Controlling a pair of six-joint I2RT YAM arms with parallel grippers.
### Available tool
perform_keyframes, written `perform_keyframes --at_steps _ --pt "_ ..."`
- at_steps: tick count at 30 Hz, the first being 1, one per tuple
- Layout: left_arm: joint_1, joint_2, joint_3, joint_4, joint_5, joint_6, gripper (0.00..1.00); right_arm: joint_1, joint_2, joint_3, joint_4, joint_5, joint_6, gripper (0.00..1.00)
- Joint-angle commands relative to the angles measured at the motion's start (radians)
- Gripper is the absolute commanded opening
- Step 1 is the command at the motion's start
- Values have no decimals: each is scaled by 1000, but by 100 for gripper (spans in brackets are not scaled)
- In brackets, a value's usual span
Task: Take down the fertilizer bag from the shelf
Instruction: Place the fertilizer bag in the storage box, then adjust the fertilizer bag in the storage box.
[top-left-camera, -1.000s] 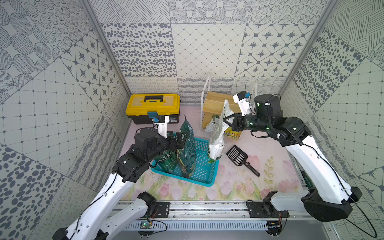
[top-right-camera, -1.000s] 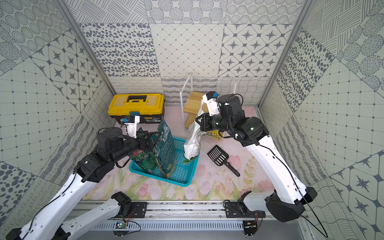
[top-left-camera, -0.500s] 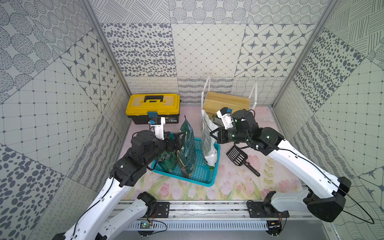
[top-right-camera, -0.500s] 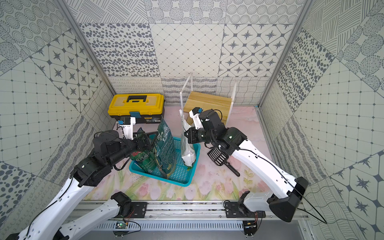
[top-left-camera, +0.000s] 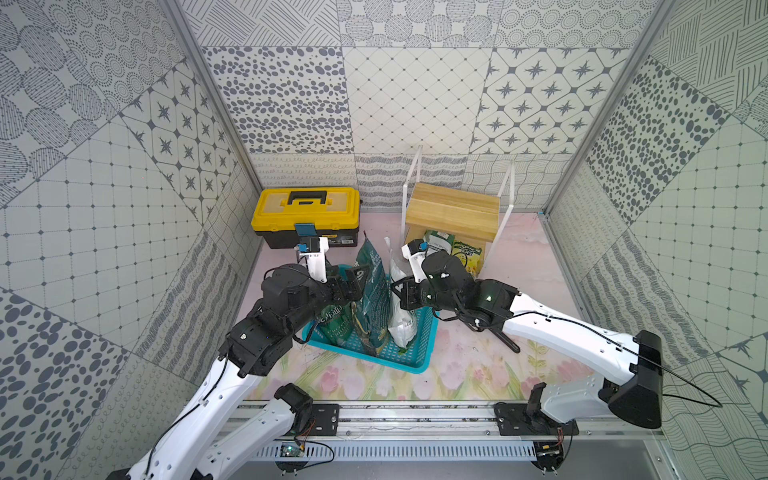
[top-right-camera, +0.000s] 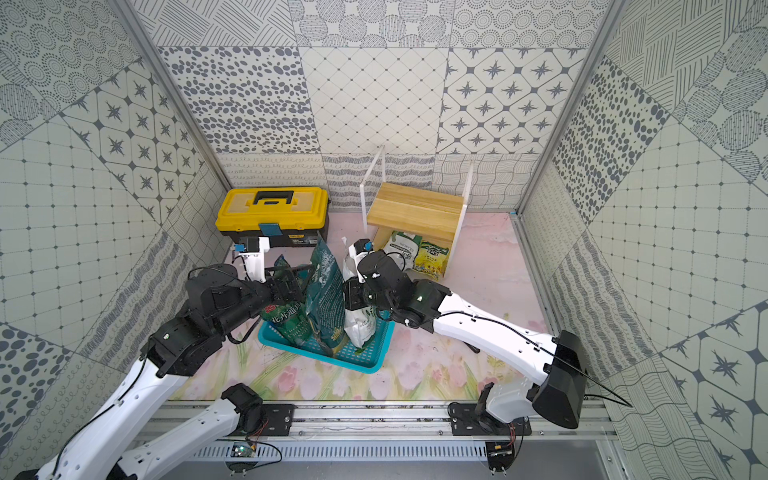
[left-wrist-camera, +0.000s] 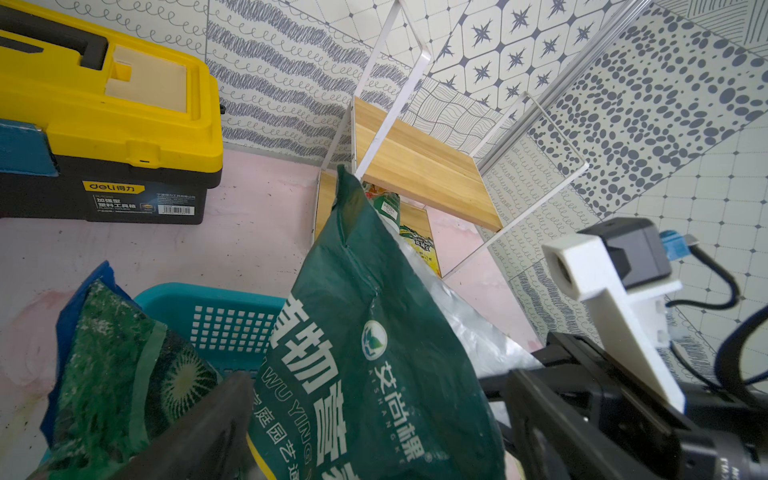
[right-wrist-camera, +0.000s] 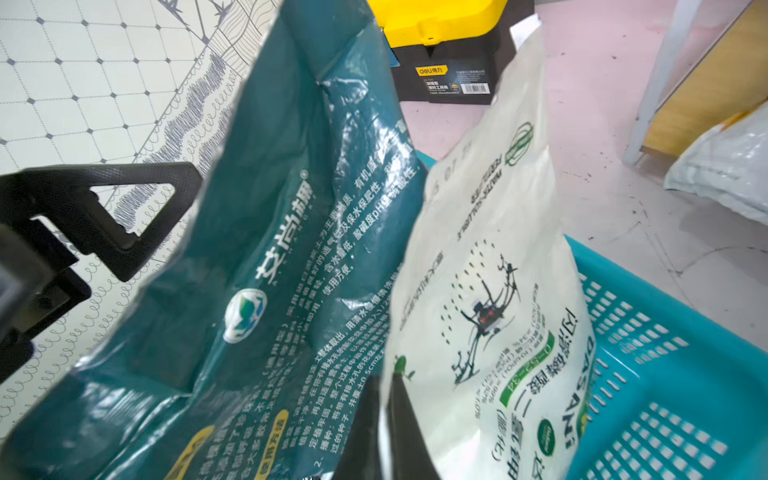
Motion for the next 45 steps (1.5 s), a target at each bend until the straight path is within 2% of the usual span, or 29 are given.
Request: perform_keyframes --at_steps 1,2,4,6,7,9,11,15,21,25,28,31,35,41,45 --pt "2 -3 -2 75 -3 -10 100 11 -1 -25 226 13 44 0" --pt "1 -3 -2 74 -2 -10 100 11 -2 -37 238 -2 49 3" --pt "1 -3 -2 70 1 -9 100 12 -12 -50 251 -21 41 21" --pt "1 -5 -1 68 1 -11 100 11 -22 -51 247 -30 28 45" --pt "1 -7 -2 69 2 -12 100 11 -26 -48 243 -31 21 51" --pt "0 -9 -2 69 1 -13 100 11 -37 -41 230 -24 7 59" --pt "2 -12 0 68 -2 -15 100 10 -47 -34 219 -17 -8 62" --pt "0 -12 0 69 -3 -16 100 -5 -68 -18 189 -12 -21 64" --pt "1 -6 1 69 6 -7 100 -102 -119 -17 103 -57 43 63" --pt "1 3 7 66 7 7 100 -193 -153 -28 22 -88 98 57" --pt "1 10 7 68 8 17 100 -252 -151 -34 -59 -116 133 36" --pt "2 14 4 72 8 26 100 -258 -116 -22 -165 -122 144 17" --pt "2 13 -14 80 1 39 100 -233 -39 -21 -291 -155 183 0" --pt "1 9 -43 77 -8 66 100 -108 91 -28 -388 -101 251 0" --pt "1 4 -39 62 -27 113 100 -67 160 -37 -397 -61 290 0"
